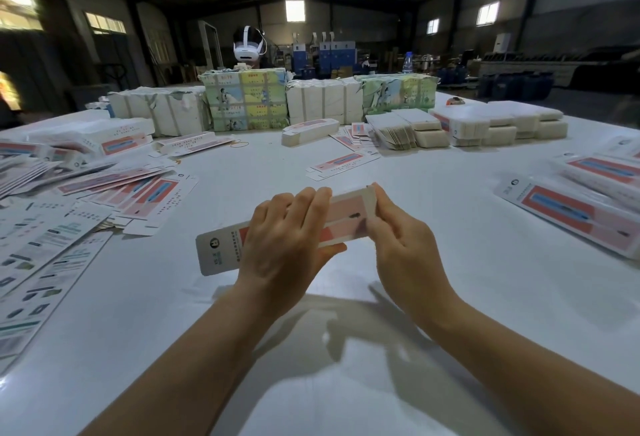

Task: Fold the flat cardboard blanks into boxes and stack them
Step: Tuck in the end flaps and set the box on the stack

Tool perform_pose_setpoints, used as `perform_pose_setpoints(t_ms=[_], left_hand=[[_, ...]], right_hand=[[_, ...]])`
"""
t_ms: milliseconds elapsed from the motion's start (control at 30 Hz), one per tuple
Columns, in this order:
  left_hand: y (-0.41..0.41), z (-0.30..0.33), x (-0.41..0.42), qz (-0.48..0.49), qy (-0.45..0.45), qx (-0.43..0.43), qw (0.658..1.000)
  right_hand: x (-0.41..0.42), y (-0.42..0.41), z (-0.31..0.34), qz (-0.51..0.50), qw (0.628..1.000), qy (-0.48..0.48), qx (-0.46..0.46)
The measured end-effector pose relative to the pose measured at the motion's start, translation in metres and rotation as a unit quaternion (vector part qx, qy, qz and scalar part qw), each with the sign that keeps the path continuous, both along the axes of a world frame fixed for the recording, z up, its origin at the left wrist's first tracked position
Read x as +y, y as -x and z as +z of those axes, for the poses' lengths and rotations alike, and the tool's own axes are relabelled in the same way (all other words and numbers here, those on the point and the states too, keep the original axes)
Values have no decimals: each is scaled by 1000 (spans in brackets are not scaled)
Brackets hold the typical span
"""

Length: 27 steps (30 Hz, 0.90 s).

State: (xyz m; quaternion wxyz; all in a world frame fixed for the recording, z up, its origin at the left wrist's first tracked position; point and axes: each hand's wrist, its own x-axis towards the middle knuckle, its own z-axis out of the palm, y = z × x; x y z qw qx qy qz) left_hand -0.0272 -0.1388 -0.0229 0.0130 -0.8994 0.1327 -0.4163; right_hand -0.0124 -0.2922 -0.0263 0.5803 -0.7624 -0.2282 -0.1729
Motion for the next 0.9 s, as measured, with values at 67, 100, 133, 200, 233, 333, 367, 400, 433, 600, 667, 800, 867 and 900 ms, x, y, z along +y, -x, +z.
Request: perform_pose_setpoints(t_ms=[67, 100, 133, 200, 233, 333, 367, 400, 433, 600, 667, 800, 867, 900], left_hand=[[2, -1, -2, 5, -1, -8, 1000], [2, -1, -3, 9, -1, -11, 1000], [3, -1, -5, 13, -2, -14, 1000], [4, -1, -7, 23, -5, -21, 1000], [4, -1, -7, 28, -11, -26, 999], [4, -1, -8, 45, -37, -43, 997], [4, -2, -9, 52, -45, -49, 996], [3, -3, -9, 62, -52, -55, 995], [3, -3, -11, 72, -59, -61, 994], [1, -7, -17, 91, -56, -74, 992], [1, -8, -16, 80, -33, -55, 995], [1, -7, -15, 41, 65, -6, 997], [1, -6, -13, 32, 92, -3, 995], [1, -5, -12, 29, 99, -4, 995]], right_hand=[[1, 1, -1, -42, 996, 49, -53], [1, 2, -2, -55, 994, 66, -73], [1, 3, -2, -65, 991, 78, -90], [1, 4, -2, -74, 988, 86, -104], [0, 4, -1, -73, 988, 85, -104], [-2, 1, 1, -67, 992, 71, -85], [-2, 1, 1, -69, 992, 66, -79], [-2, 0, 0, -75, 992, 67, -77], [-2, 1, 0, -82, 991, 74, -80], [0, 2, -3, -103, 978, 149, -103], [1, -2, -2, -82, 988, 116, -69], [0, -5, 0, -73, 997, -1, -15], [-2, -7, -1, -82, 996, -29, -23], [-2, -8, -1, -89, 995, -33, -38]])
